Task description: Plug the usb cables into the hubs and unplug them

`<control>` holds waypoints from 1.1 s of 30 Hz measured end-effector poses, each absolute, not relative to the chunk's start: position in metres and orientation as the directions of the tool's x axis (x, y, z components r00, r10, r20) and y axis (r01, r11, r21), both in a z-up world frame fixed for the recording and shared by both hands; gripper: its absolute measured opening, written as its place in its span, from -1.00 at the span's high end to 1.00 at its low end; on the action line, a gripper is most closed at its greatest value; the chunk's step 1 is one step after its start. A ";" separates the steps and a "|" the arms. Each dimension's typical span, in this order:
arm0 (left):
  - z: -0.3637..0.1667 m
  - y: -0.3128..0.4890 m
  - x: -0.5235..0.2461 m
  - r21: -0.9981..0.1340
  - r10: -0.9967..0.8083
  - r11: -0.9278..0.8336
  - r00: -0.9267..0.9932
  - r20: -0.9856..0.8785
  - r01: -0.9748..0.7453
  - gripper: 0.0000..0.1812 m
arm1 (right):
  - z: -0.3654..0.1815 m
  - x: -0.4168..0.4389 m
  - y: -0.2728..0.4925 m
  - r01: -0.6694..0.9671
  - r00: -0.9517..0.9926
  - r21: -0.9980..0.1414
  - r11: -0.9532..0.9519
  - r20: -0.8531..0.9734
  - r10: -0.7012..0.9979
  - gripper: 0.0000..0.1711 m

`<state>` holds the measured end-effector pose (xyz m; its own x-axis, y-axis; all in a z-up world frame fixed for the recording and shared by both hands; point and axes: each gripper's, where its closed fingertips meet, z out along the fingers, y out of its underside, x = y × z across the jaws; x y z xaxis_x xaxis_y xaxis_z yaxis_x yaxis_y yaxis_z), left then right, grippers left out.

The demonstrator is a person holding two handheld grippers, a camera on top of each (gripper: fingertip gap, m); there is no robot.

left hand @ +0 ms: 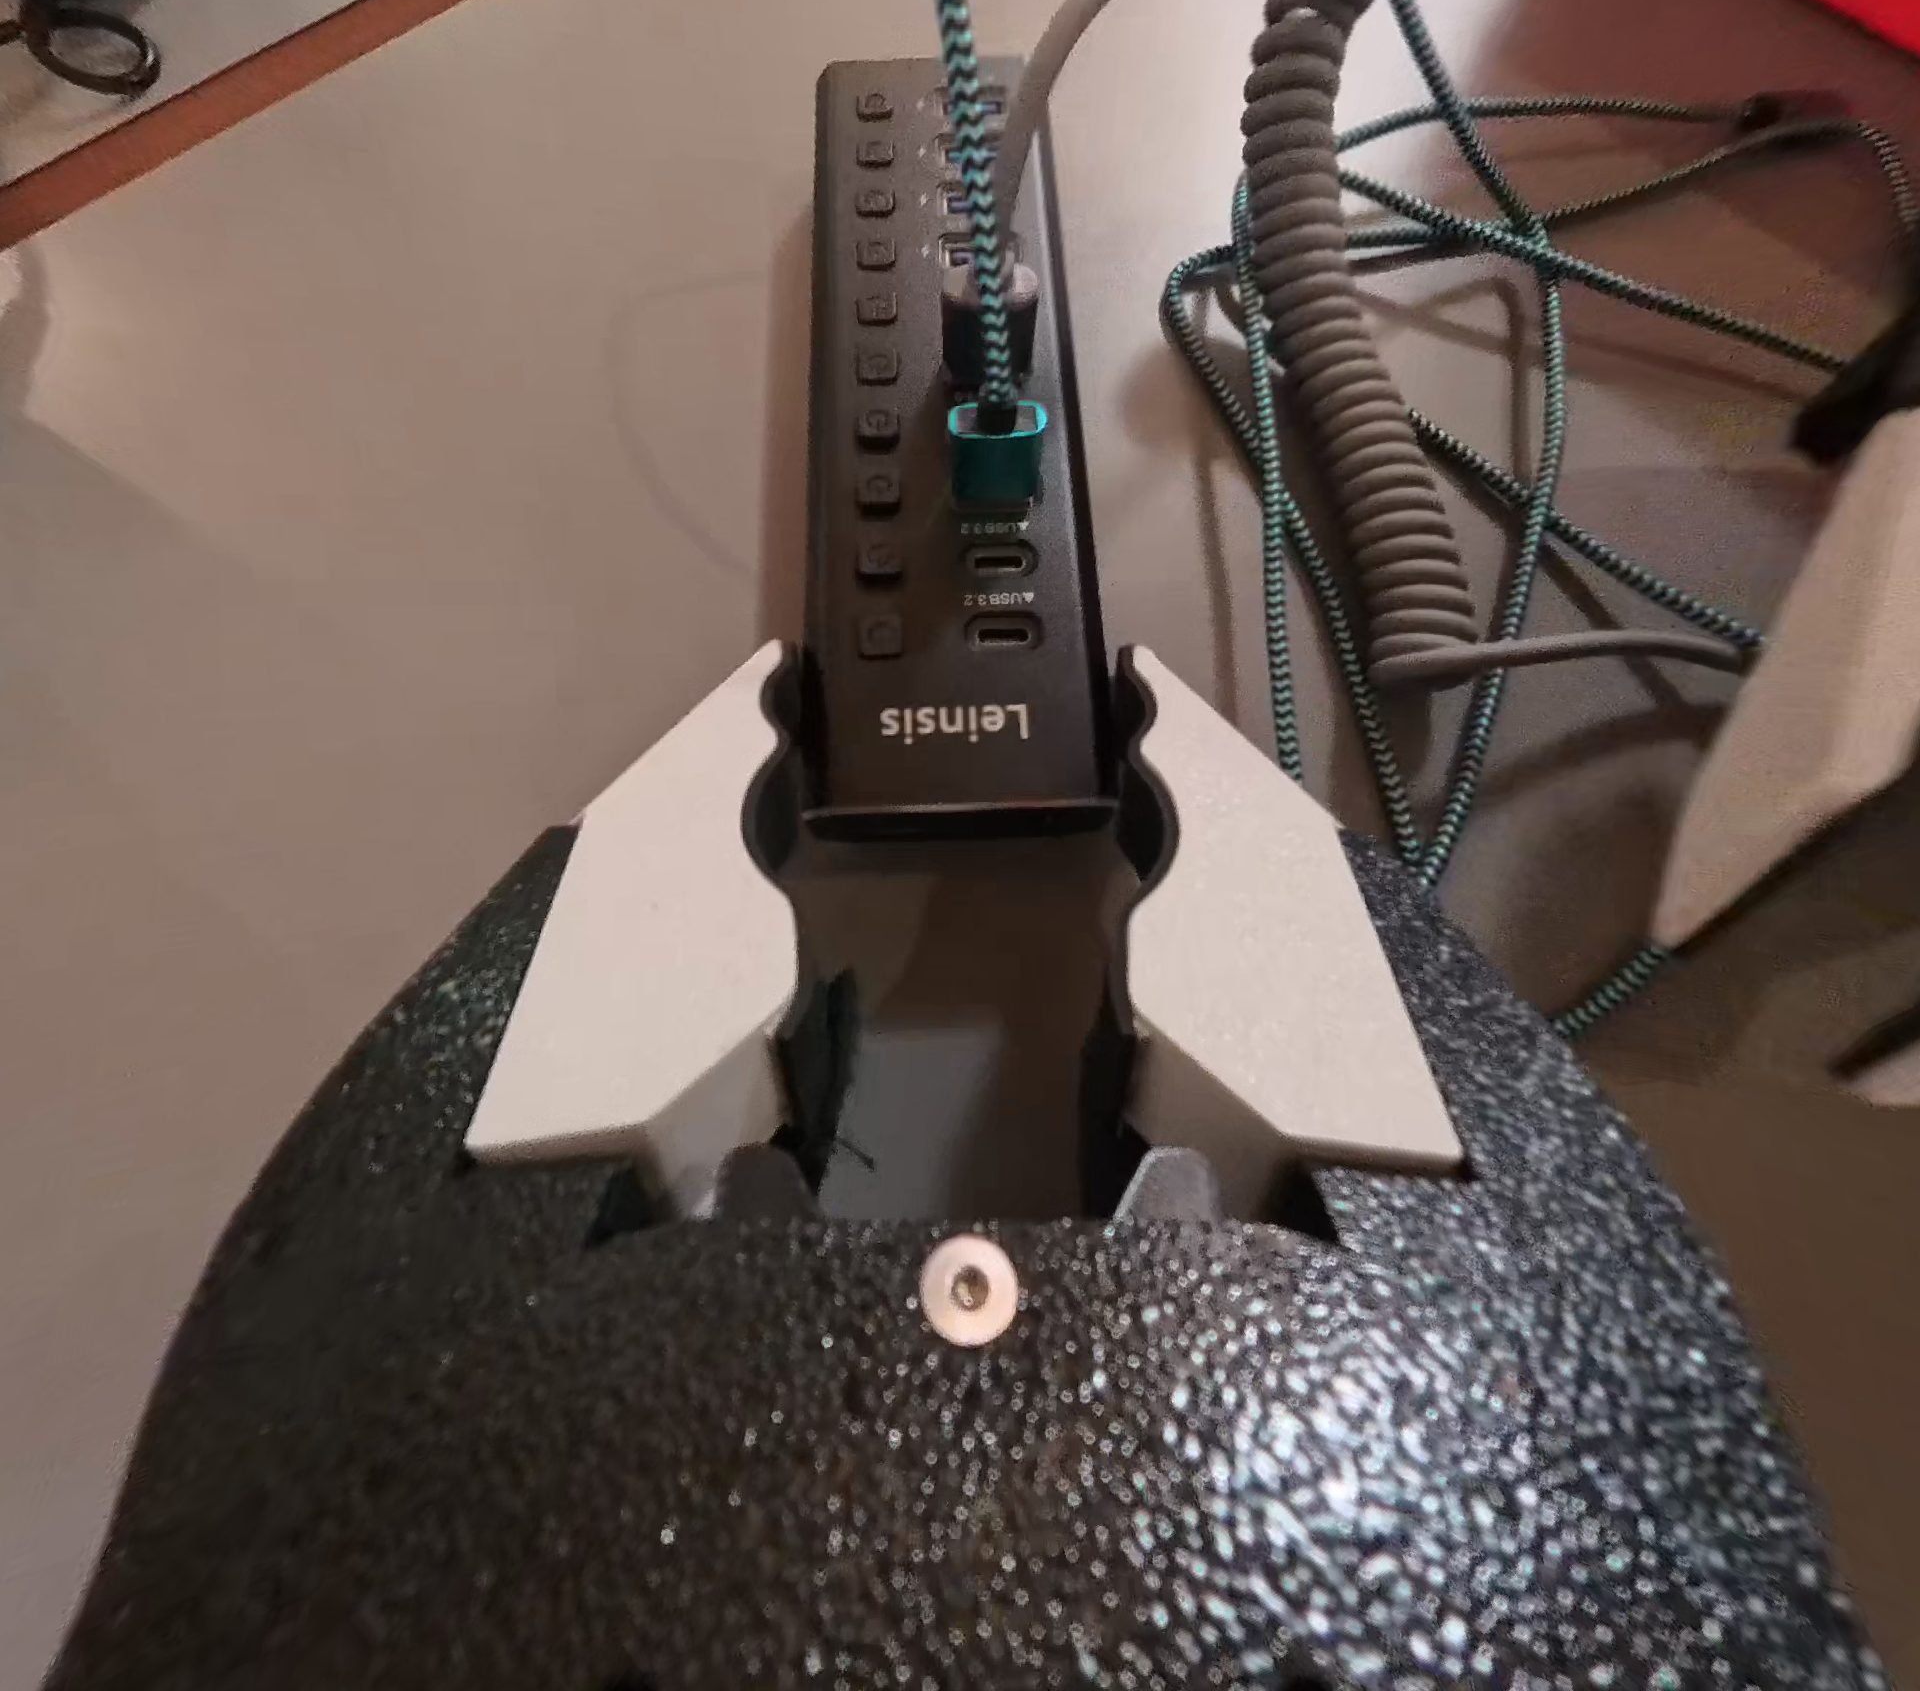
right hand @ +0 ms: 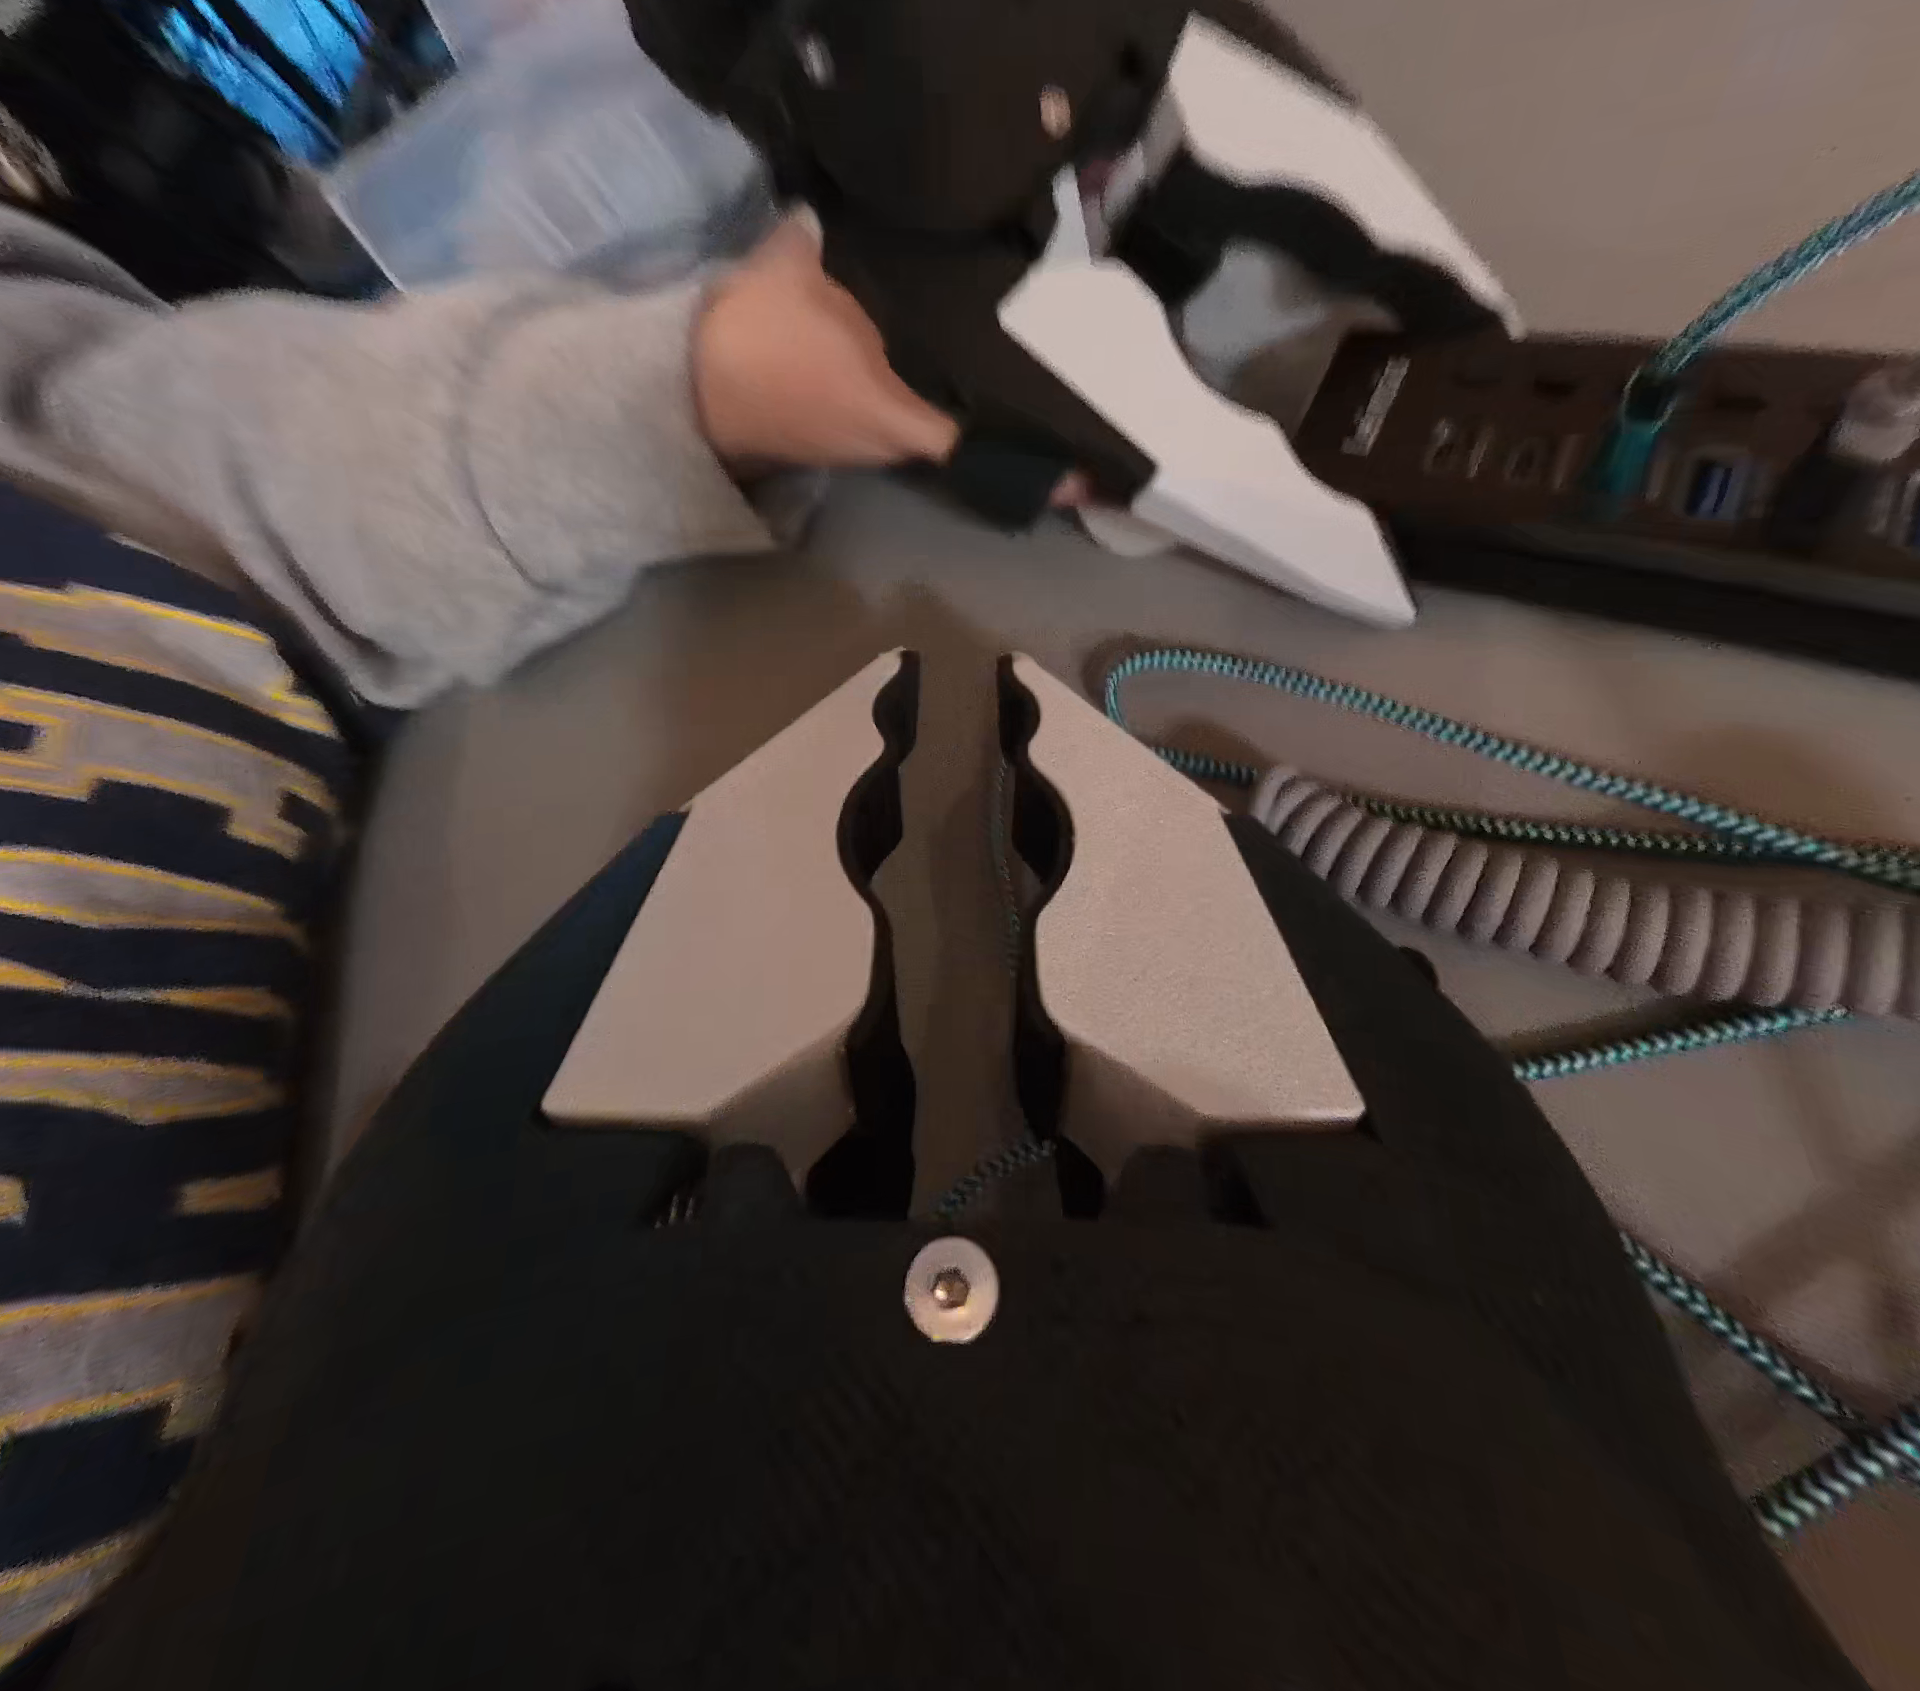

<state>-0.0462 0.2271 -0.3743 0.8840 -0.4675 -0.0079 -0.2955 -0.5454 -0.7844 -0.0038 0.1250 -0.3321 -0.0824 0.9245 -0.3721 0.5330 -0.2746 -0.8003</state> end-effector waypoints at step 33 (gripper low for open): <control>-0.344 0.224 -0.032 -0.239 -0.311 0.068 0.207 -0.928 -0.969 0.36 | -0.295 0.001 0.256 0.901 -0.345 -0.270 0.339 0.029 0.938 0.35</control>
